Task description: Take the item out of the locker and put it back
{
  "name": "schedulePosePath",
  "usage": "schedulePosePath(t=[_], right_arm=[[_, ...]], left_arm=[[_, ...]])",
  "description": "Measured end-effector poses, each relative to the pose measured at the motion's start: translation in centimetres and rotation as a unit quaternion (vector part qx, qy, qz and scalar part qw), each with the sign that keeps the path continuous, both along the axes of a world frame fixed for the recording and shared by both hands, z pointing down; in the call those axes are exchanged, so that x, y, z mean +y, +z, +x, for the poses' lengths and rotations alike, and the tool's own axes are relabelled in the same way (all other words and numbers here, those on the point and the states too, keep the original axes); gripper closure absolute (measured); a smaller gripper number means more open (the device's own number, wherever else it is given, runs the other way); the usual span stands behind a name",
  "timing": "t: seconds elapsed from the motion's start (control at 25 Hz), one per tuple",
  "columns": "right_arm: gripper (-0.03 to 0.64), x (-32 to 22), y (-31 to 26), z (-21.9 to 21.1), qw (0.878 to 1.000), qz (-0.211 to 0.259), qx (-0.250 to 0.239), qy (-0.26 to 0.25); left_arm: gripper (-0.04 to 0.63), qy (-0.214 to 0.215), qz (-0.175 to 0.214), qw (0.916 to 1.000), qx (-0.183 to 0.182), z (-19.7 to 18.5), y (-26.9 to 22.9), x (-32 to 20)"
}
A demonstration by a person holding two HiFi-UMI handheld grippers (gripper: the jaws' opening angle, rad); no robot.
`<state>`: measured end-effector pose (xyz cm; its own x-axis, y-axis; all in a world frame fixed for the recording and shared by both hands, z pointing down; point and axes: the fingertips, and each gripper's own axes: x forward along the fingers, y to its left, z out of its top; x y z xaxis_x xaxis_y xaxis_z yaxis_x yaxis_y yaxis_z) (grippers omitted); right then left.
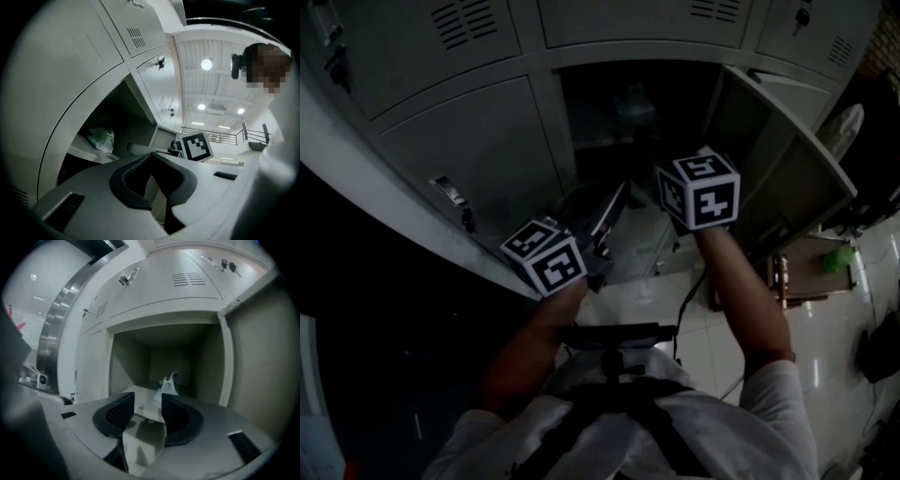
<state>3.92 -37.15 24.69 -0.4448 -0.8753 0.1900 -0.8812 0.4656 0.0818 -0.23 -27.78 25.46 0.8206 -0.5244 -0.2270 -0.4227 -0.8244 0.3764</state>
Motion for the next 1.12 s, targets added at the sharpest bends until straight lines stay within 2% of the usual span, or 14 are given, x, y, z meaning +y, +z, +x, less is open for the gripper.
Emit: schedulePosePath(t=[0.2, 0.52, 0.88, 1.12], right_arm=[[0.433, 1.7, 1.9, 0.8, 1.0, -0.018, -0.008, 0.002], [0.436, 4.8, 2.8, 1.4, 1.0, -0.016, -0.019, 0.004], [0.498, 10.0, 5.1, 1.2, 0.999, -0.028, -0.046, 0.002], [0.52, 12.3, 7.4, 2.2, 0.996, -0.051, -0.071, 0.023]], left_arm=[[0.601, 0.007, -0.006, 1.0, 0.002, -0.7, 0.5, 1.0], [0.601, 0.023, -0.018, 0.9995, -0.009, -1.8, 2.0, 2.6], [0.601, 0.039, -0.04, 0.9983, -0.014, -3.6, 4.4, 5.3], [0.601, 0.037, -0.07, 0.9969, -0.008, -5.3, 6.8, 6.6]])
